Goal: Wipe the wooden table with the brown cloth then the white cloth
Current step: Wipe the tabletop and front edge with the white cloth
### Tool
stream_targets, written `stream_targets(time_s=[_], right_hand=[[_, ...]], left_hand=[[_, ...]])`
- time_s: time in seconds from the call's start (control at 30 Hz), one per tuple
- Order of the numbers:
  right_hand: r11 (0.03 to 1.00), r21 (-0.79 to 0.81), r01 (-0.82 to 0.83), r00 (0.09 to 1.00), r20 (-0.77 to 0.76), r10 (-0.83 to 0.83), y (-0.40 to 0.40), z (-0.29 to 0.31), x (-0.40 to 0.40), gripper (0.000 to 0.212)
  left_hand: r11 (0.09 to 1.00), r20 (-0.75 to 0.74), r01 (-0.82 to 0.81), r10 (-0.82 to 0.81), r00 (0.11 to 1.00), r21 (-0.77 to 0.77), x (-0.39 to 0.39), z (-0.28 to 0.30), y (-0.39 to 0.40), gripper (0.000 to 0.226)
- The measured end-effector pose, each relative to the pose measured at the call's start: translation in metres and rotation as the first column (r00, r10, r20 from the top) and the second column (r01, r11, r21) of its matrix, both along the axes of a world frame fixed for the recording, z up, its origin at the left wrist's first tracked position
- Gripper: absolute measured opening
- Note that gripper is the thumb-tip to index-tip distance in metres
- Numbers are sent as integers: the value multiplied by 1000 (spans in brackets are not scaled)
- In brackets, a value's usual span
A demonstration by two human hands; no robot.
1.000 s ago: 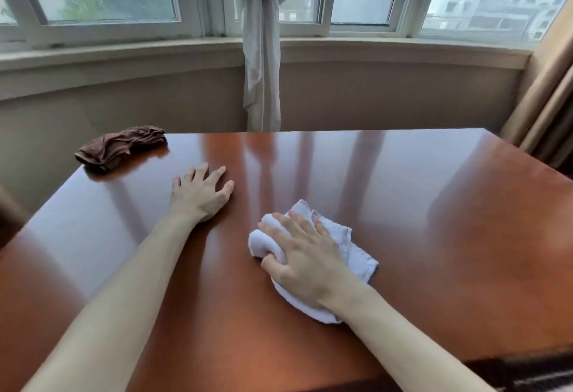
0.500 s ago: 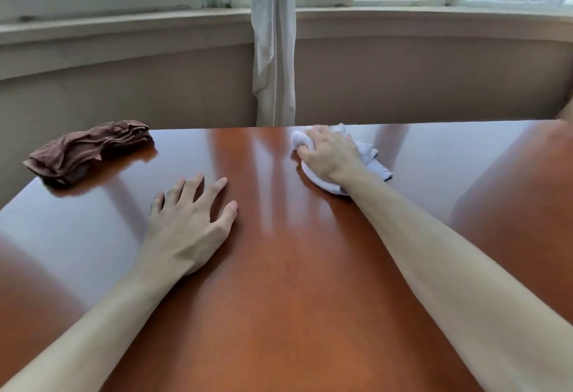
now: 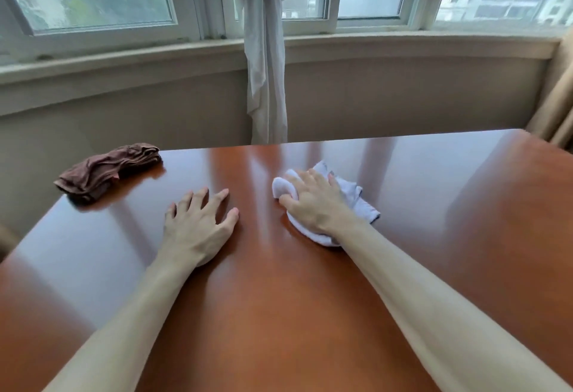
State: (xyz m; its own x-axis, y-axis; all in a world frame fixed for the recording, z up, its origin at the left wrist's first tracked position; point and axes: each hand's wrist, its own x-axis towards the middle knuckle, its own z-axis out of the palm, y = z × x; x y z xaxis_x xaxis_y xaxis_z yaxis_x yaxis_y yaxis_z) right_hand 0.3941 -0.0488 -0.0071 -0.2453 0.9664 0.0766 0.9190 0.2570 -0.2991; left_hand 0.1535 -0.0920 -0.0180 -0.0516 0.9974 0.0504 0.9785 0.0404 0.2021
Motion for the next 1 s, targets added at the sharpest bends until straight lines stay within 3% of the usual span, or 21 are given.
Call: stream_targets(time_s=[0.2,0.3,0.5,0.8,0.9,1.0], right_hand=[[987,-16,-159,987,12,159,-180,5,-10,77],[986,-40,-164,986,9,164,-197,6,-10,79],[1000,1,-29,1000,-8,29,-88,0,-24,57],[991,-34,131,991,-2,-131,147,4,-26,48],[981,-22,191,982,-2,-191,176,-1,-19,53],[989,-8,149,989,-1,-149,144,-4,-17,54]], left_hand=[[999,-9,9,-10,1000,-32,1,1,-3,63],[999,-14,13,-14,1000,-37,0,2,-4,63],[1000,-13,17,-17,1000,3,-1,-6,1,63],[999,-15,-11,12,1000,45,-2,-6,0,79],[999,-13,-17,17,1000,43,-2,-5,2,79],[999,10,-17,17,1000,38,-2,-2,1,81]])
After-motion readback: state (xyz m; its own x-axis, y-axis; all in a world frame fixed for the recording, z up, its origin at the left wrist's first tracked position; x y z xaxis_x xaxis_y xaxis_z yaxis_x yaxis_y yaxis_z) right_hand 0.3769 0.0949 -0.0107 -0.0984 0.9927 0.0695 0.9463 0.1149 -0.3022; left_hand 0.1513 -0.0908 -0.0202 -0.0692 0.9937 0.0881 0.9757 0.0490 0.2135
